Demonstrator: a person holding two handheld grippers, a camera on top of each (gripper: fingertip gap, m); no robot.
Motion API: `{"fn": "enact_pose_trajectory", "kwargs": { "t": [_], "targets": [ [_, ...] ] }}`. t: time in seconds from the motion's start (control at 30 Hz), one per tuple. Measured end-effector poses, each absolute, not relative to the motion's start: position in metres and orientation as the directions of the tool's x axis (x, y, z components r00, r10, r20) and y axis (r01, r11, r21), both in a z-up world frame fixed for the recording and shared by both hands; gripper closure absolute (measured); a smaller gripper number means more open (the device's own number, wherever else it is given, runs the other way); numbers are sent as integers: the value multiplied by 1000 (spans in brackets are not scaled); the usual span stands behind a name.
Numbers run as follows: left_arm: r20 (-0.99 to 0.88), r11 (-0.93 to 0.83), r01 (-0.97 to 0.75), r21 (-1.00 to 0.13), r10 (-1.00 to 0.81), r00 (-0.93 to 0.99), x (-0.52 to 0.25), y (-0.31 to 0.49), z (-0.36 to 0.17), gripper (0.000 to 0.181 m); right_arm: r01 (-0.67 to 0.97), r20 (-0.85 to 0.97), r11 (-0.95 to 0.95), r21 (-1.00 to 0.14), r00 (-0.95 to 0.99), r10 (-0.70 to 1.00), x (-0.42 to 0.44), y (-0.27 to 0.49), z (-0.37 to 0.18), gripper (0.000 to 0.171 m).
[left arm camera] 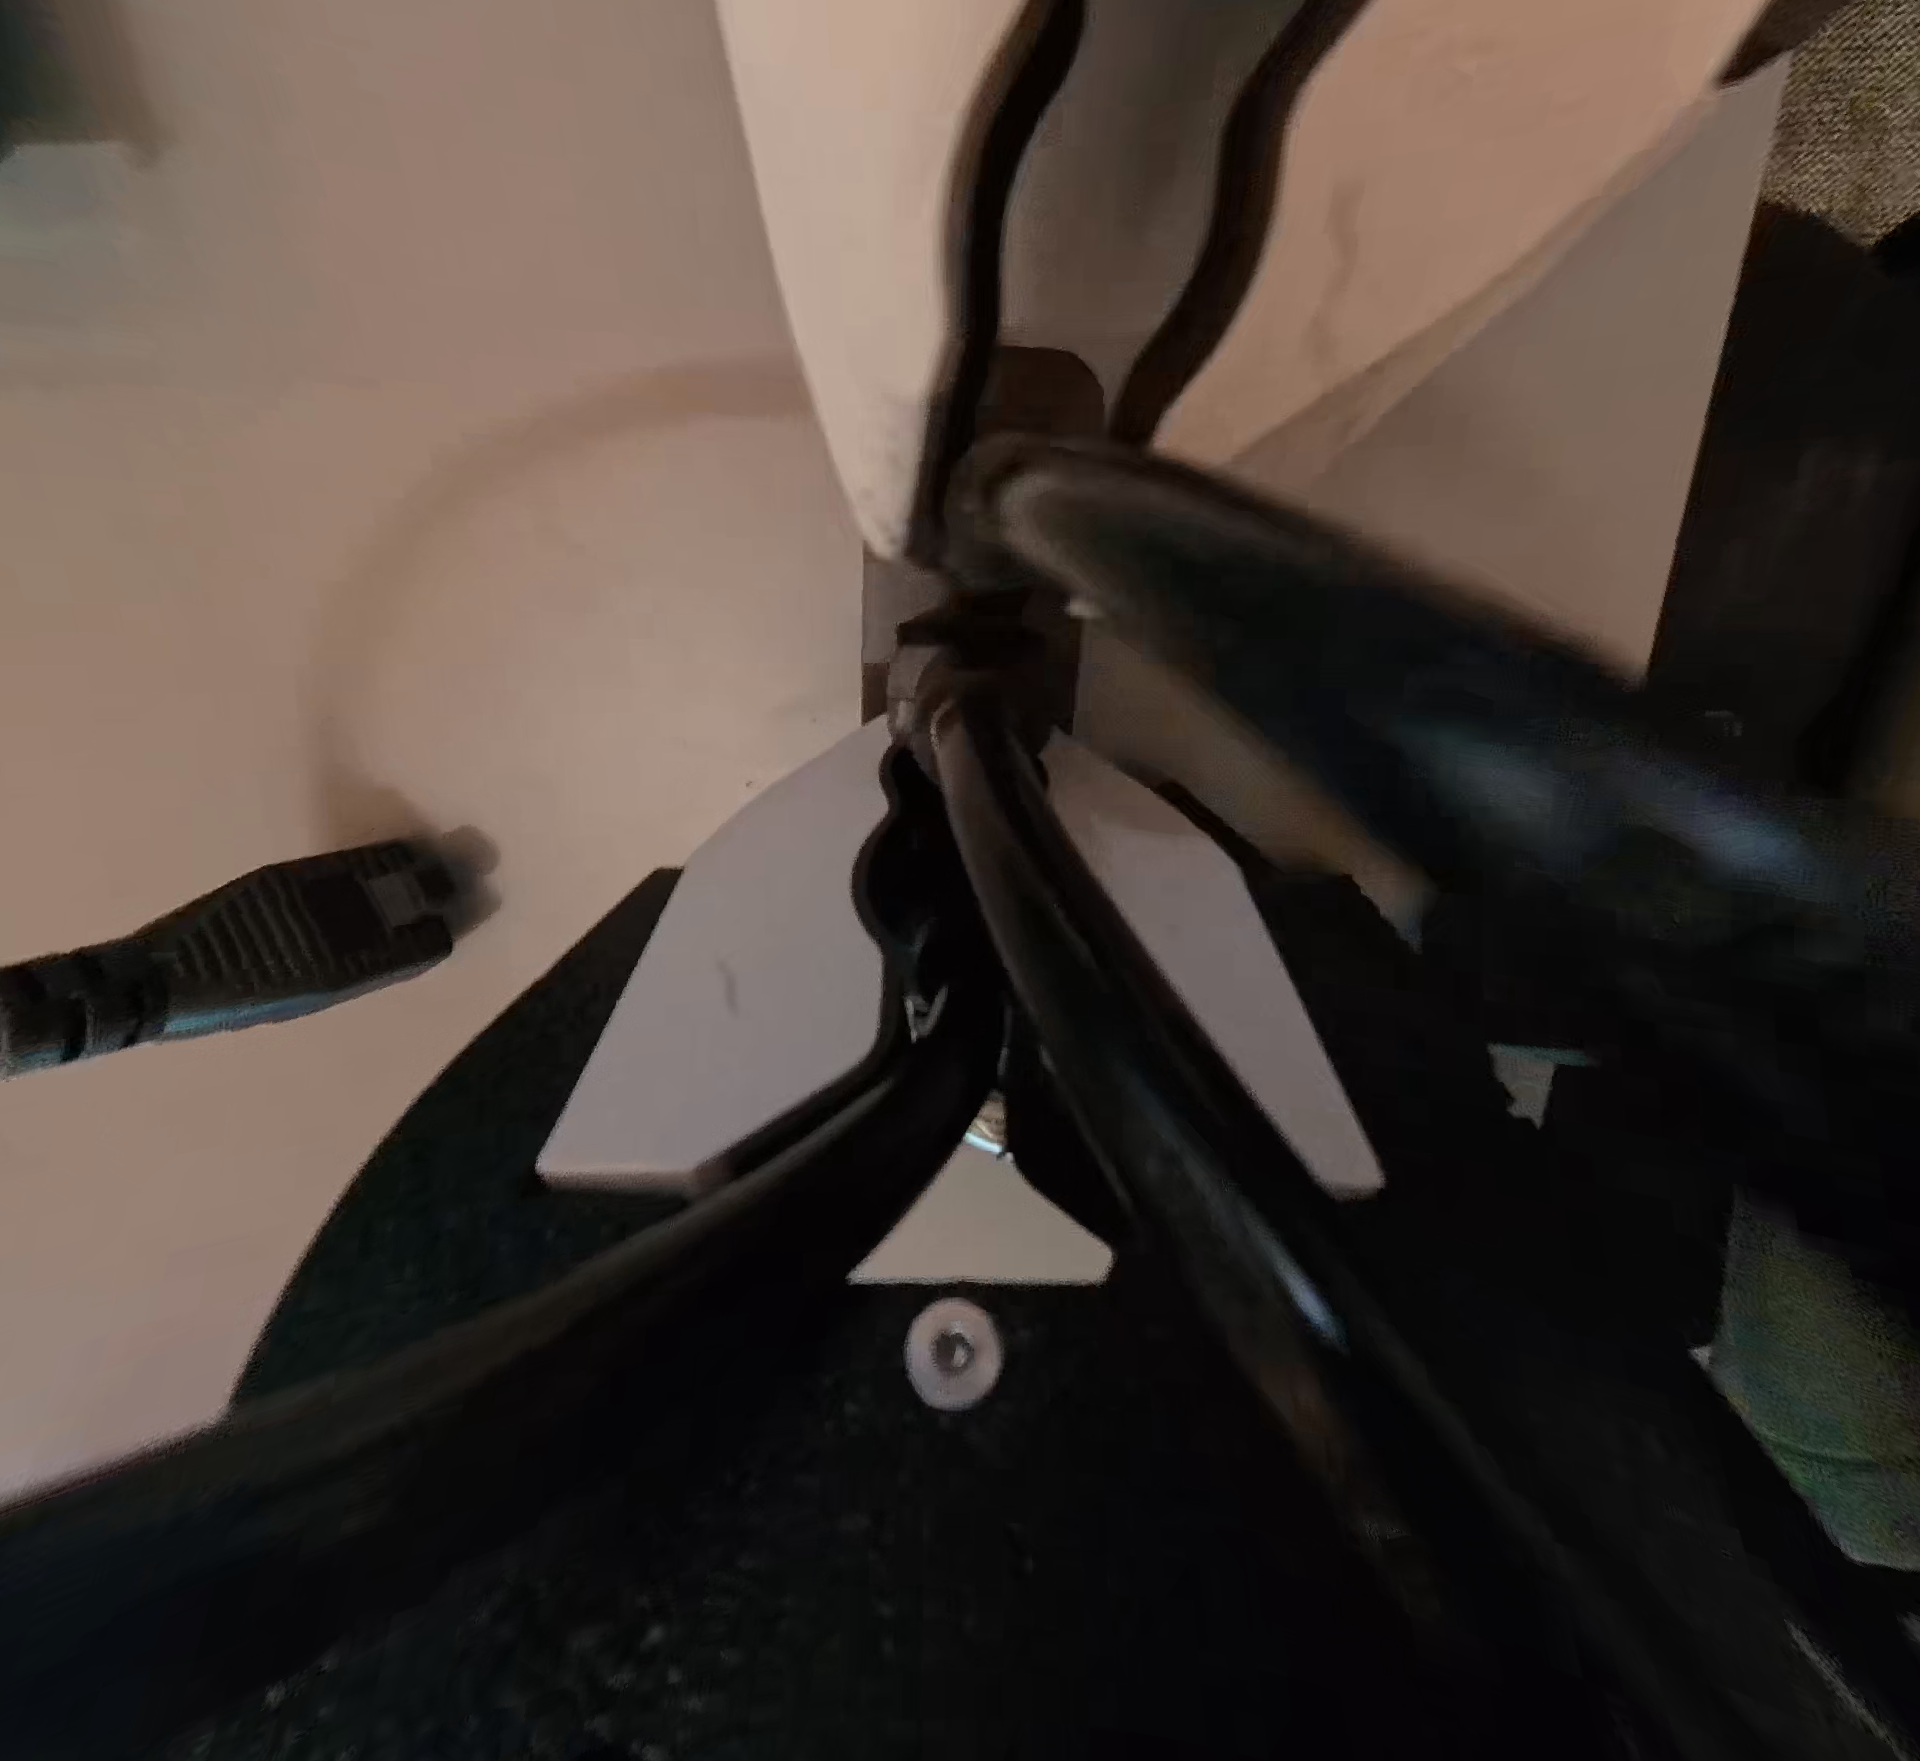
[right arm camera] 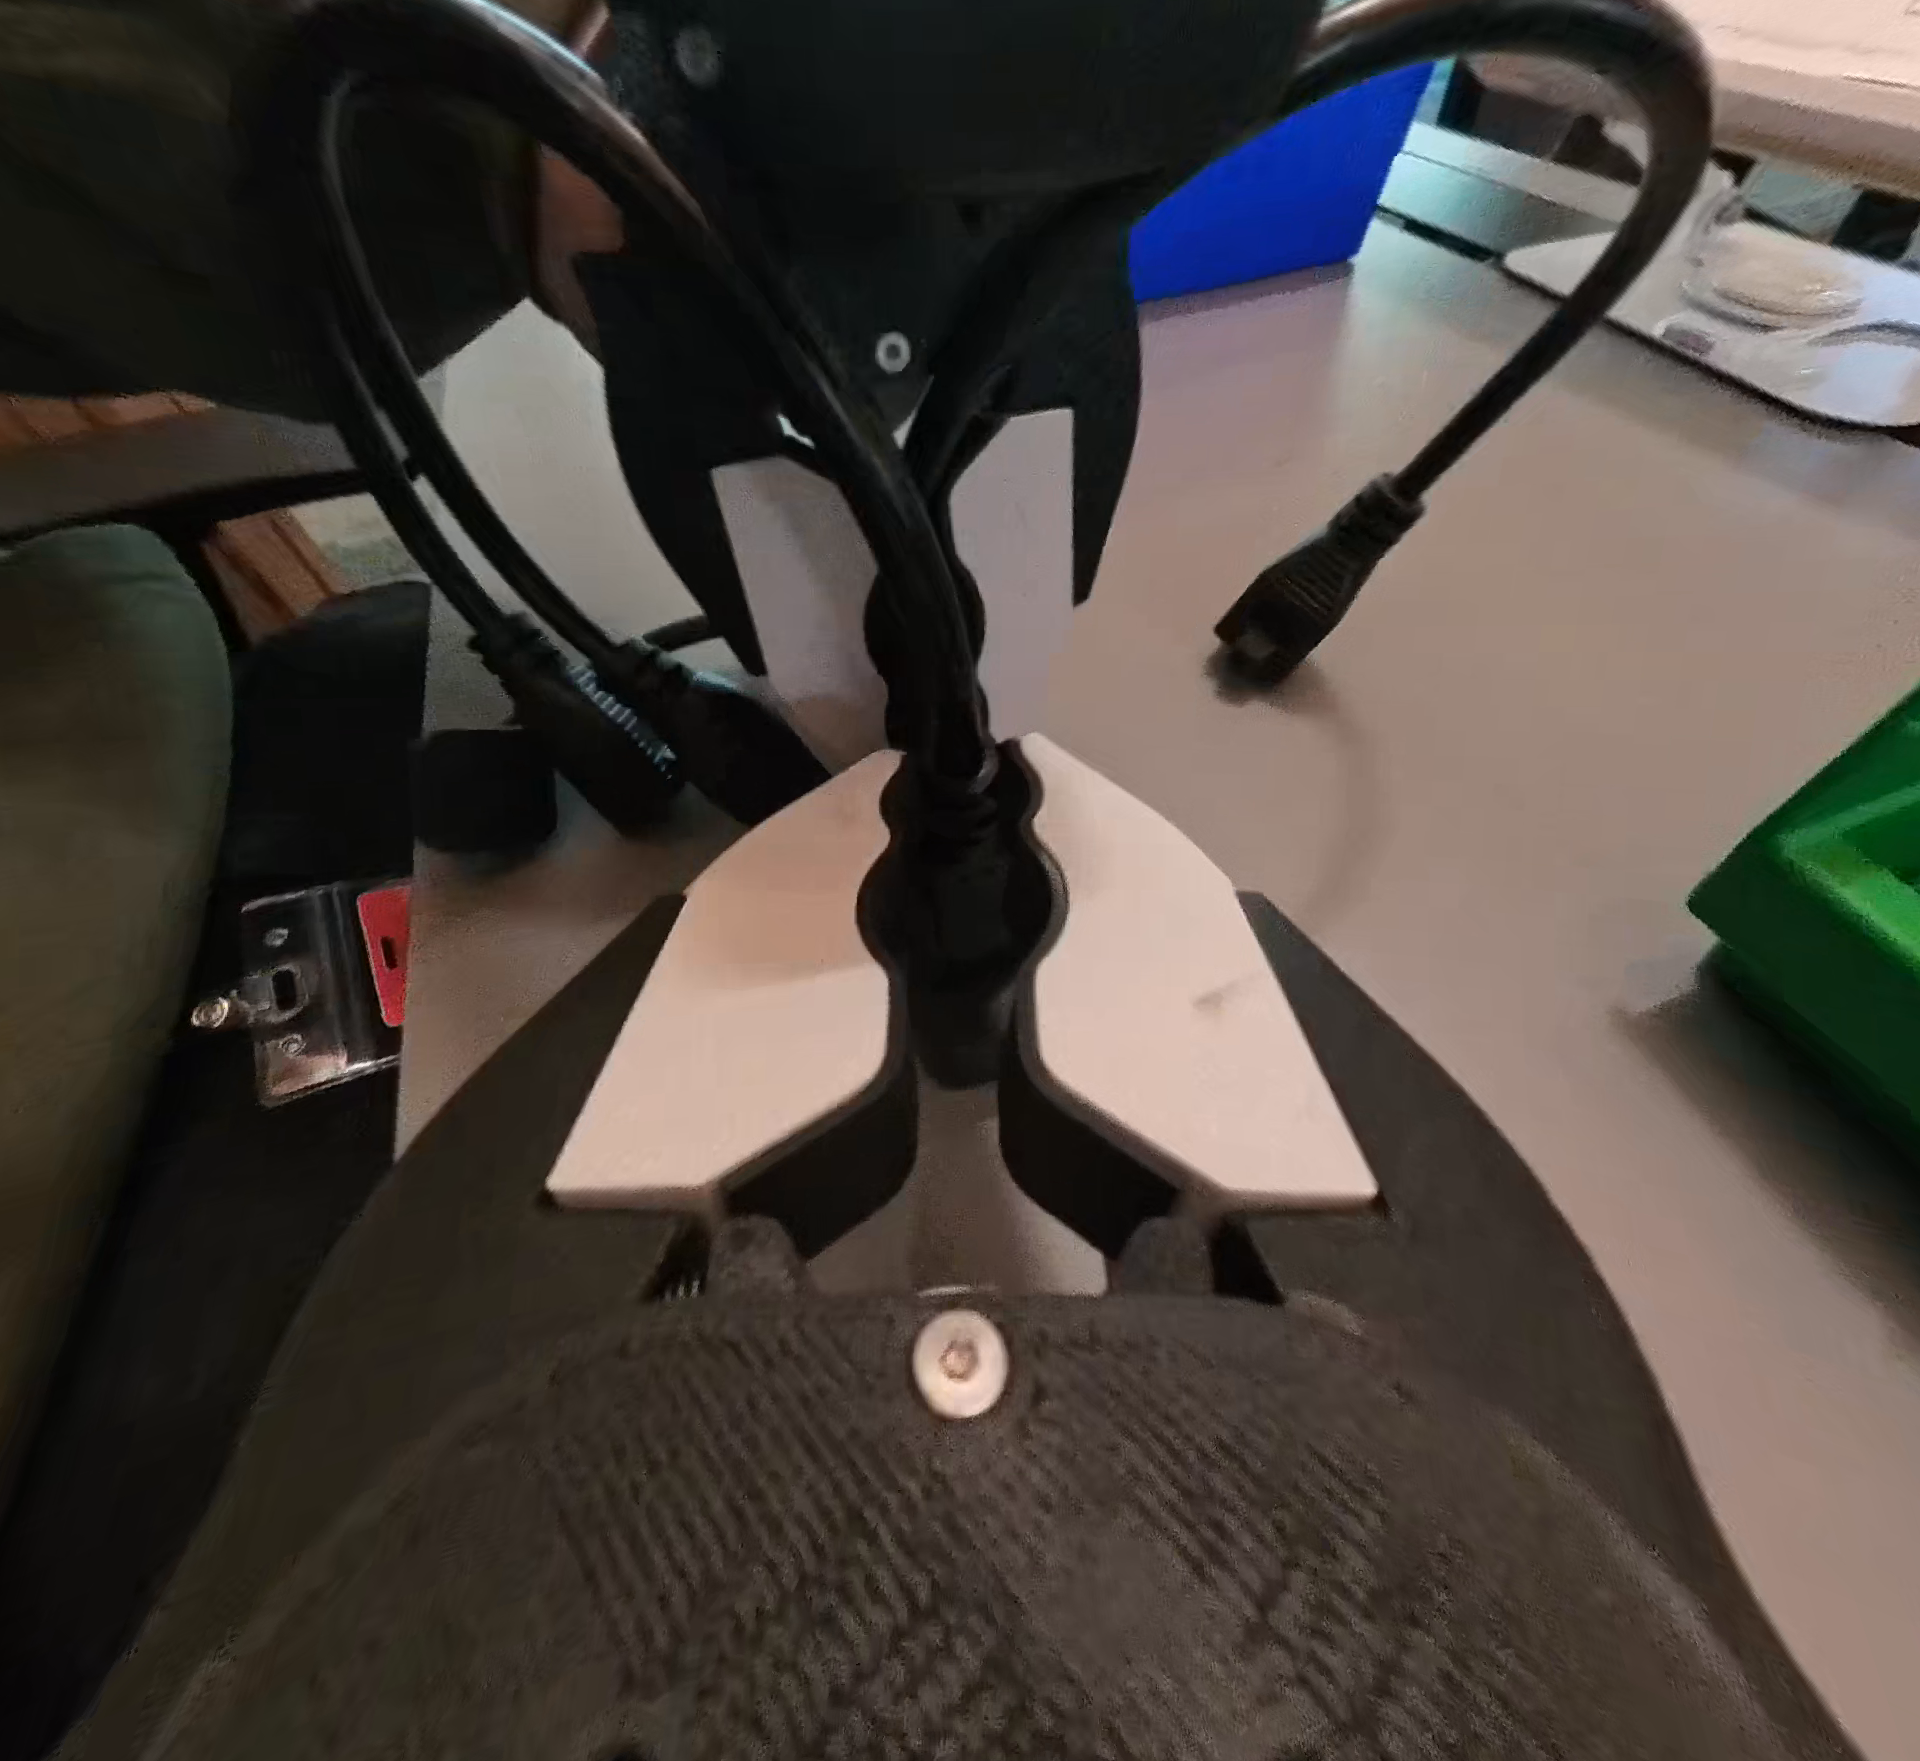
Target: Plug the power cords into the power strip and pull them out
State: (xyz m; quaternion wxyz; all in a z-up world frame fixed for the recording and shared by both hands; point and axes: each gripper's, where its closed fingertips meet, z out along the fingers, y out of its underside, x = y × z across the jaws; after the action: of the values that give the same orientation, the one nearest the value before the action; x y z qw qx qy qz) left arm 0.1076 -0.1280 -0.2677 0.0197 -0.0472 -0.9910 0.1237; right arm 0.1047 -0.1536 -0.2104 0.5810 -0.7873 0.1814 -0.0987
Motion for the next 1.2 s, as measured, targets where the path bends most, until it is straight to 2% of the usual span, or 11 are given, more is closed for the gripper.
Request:
{"fn": "enact_pose_trajectory", "kwargs": {
  "t": [0.1,0.23,0.33,0.47,0.6,0.67,0.8,0.9,0.97,1.13,1.2],
  "targets": [
    [37,961,70,-269,83,-996,108,-129,-268,165,-175,-50,-288,-942,917,-395,105,-155,-210,157],
    [23,959,-16,-284,-10,-1000,114,-132,-267,165,-318,-245,-101,-943,866,-437,122,-163,-208,157],
    [38,954,12,-299,24,-999,111,-130,-266,165,-277,-202,-121,-953,881,-428,116,-159,-205,158],
    [27,957,-68,-281,-63,-998,117,-132,-267,165,-327,-261,-80,-942,859,-440,129,-162,-206,158],
    [40,955,1,-296,14,-999,110,-129,-266,165,-223,-122,-218,-950,910,-396,114,-155,-205,158],
    [36,961,-20,-275,-11,-999,111,-130,-267,165,-236,-118,-264,-935,910,-397,117,-157,-206,158],
    [34,964,-53,-259,-45,-998,114,-131,-267,165,-295,-204,-162,-942,883,-422,123,-161,-207,158],
    [21,967,-12,-256,-7,-1000,112,-130,-268,165,-221,-125,-174,-959,888,-442,117,-161,-208,157],
    [21,969,2,-247,7,-1000,112,-130,-268,165,-236,-145,-171,-957,896,-420,114,-160,-207,152],
    [24,967,-19,-252,-14,-1000,112,-130,-267,165,-191,-59,-313,-931,920,-387,112,-157,-214,143],
    [27,967,-24,-254,-18,-999,112,-130,-267,165,-173,-27,-342,-923,920,-392,115,-157,-217,150]
  ]
}}
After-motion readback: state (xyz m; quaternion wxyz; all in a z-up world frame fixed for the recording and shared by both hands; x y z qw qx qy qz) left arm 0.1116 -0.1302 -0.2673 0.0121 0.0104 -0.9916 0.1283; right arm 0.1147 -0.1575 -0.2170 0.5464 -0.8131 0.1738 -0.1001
